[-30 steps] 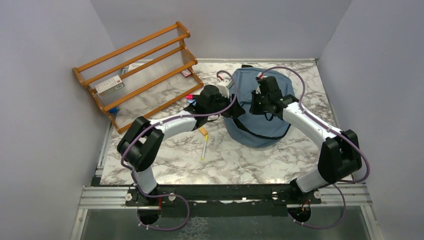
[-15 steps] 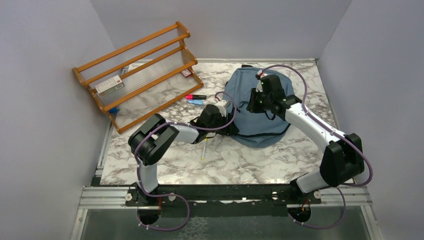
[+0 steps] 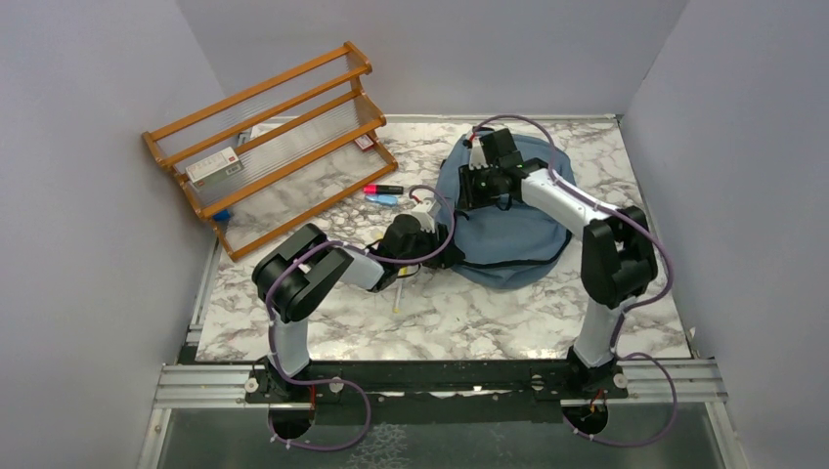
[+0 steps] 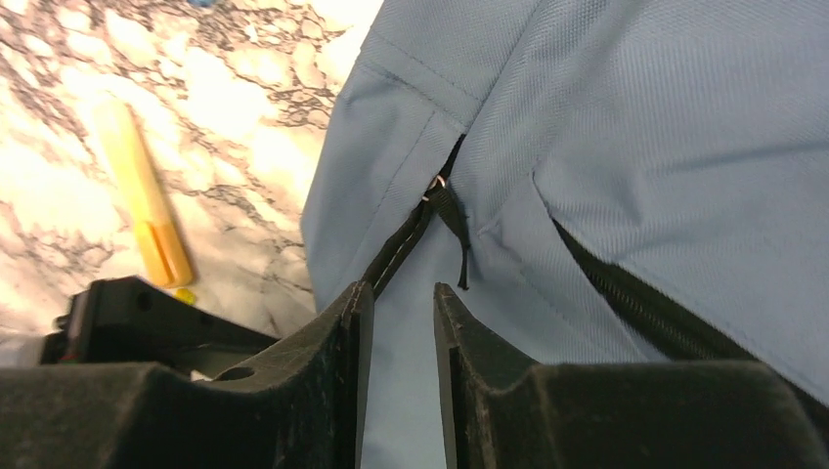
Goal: Pack the student bag
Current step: Zip the student bag at the center of the board.
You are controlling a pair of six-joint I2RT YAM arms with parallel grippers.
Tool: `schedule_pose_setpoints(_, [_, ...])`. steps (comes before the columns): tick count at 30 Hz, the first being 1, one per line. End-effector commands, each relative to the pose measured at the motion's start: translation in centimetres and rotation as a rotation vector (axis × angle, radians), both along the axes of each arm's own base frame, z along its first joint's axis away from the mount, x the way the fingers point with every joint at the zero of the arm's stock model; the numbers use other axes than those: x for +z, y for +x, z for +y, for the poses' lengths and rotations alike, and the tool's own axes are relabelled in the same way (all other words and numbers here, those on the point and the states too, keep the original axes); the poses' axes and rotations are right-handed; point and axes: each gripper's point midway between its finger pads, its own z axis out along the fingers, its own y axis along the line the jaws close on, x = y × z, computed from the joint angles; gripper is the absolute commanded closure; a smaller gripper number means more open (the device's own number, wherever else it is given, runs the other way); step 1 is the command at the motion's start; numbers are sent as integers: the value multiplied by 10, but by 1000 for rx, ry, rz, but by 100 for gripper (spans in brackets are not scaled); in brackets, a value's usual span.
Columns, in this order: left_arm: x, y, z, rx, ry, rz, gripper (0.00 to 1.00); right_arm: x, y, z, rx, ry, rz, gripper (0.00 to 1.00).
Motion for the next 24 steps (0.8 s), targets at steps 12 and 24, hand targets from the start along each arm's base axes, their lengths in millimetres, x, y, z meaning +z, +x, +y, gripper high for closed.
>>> schedule_pose_setpoints(12, [-34, -25, 9, -35, 79, 95, 53, -53, 16, -6, 73, -158, 41, 63])
schedule_pose_setpoints(24, [-33, -25, 8, -39, 75, 96, 53, -90, 11, -10, 74, -270, 56, 64])
